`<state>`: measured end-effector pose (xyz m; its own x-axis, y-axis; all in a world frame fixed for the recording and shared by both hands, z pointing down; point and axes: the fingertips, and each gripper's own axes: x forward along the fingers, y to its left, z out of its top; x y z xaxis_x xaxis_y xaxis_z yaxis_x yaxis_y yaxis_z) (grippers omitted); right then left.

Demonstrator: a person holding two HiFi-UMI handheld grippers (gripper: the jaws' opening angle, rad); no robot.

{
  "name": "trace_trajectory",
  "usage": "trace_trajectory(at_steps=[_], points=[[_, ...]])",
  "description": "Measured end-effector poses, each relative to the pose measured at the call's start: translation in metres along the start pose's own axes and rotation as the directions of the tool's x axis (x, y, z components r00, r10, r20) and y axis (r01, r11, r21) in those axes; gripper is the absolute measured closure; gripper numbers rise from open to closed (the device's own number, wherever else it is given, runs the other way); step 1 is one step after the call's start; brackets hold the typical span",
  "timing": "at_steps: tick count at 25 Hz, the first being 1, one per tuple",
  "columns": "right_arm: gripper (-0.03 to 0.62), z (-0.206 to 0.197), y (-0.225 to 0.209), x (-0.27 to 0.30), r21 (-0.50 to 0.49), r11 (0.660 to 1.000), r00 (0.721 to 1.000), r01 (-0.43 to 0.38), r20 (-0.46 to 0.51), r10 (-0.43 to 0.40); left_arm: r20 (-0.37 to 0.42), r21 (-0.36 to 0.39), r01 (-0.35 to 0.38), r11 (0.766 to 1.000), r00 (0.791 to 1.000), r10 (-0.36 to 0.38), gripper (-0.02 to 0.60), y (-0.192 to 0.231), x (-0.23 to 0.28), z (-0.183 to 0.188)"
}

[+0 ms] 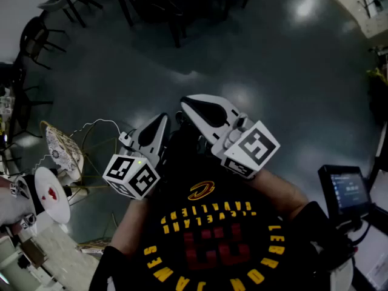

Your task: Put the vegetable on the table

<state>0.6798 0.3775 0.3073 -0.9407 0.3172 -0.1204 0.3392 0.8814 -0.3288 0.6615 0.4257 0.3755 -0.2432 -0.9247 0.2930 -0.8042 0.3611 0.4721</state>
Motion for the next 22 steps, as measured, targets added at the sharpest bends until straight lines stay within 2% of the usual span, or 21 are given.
trace_trajectory(at_steps=[3, 7, 11, 16, 22], points=[[0.591, -0.01, 0.001, -0.006, 0.031, 1.0, 1.0, 0.004, -0.022, -0.004, 0.012, 0.021, -0.029, 0.999, 1.0, 0.029, 0.583, -0.004, -0.008, -0.005], [0.591, -0.026, 0.013, -0.007, 0.041, 0.999, 0.999, -0.022, -0.048, 0.024, 0.018, -0.01, -0.078, 0.997, 0.997, 0.078, 0.583, 0.003, -0.023, -0.011], [0.591, -0.031, 0.01, -0.003, 0.069, 0.997, 0.998, -0.036, -0.053, 0.04, 0.049, -0.022, -0.085, 0.996, 0.995, 0.086, 0.583, 0.007, -0.022, -0.01], [0.591, -0.039, -0.012, 0.006, 0.093, 0.996, 0.996, -0.002, -0.083, 0.009, 0.072, -0.059, -0.096, 0.994, 0.992, 0.1, 0.583, 0.022, -0.013, -0.009], [0.591, -0.052, -0.041, 0.042, 0.104, 0.994, 0.988, 0.017, -0.151, -0.001, 0.218, -0.049, -0.09, 0.995, 0.971, 0.099, 0.583, 0.056, -0.001, 0.041]])
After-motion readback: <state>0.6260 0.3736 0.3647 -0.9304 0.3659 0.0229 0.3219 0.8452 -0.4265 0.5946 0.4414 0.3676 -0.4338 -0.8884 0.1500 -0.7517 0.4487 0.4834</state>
